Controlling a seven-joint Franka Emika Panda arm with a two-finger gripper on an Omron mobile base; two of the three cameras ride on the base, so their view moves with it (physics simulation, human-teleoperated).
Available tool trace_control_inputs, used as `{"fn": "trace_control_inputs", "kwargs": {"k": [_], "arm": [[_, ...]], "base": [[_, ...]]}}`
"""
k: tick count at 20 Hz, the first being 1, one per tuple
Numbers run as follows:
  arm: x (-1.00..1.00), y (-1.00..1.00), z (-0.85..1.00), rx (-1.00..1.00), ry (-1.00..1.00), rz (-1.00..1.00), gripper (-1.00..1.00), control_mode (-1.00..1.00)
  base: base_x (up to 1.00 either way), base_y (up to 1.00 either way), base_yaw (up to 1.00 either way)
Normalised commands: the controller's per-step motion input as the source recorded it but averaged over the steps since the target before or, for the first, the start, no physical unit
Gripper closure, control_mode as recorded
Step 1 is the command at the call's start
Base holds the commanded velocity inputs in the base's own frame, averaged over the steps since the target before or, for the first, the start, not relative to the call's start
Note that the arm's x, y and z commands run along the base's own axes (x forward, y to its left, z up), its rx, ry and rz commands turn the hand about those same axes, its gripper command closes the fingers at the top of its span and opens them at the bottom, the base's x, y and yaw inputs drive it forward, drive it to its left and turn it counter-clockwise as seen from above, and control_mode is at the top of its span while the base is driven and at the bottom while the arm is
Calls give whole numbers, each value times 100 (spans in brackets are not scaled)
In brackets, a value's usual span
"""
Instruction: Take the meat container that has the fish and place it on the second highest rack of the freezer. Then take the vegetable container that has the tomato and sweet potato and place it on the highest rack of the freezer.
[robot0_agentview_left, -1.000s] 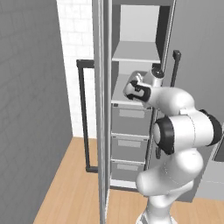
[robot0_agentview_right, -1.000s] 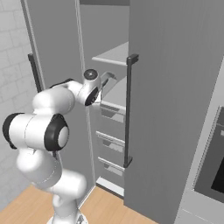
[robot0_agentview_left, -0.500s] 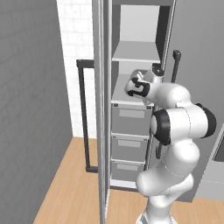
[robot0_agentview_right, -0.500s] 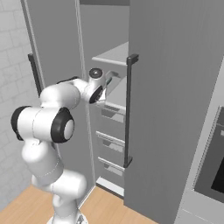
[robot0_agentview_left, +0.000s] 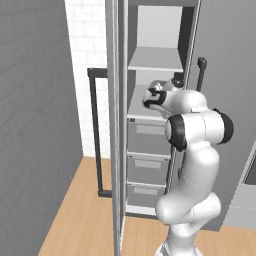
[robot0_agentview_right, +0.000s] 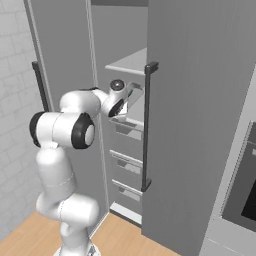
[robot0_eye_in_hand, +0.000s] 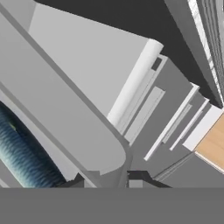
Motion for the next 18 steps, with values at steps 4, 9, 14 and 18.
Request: {"fn": "trace_control_inputs", "kwargs": {"k": [4,9,14,18], "arm": [[53,0,-24,-1,0,0,100,-100],[54,0,-11,-3,0,0,100,-100],[49,0,-1,-1,0,0,100,-100],[33,0,0,0,0,0,-100,-100]], "base": [[0,0,0],[0,0,0],[0,0,0],[0,0,0]]}}
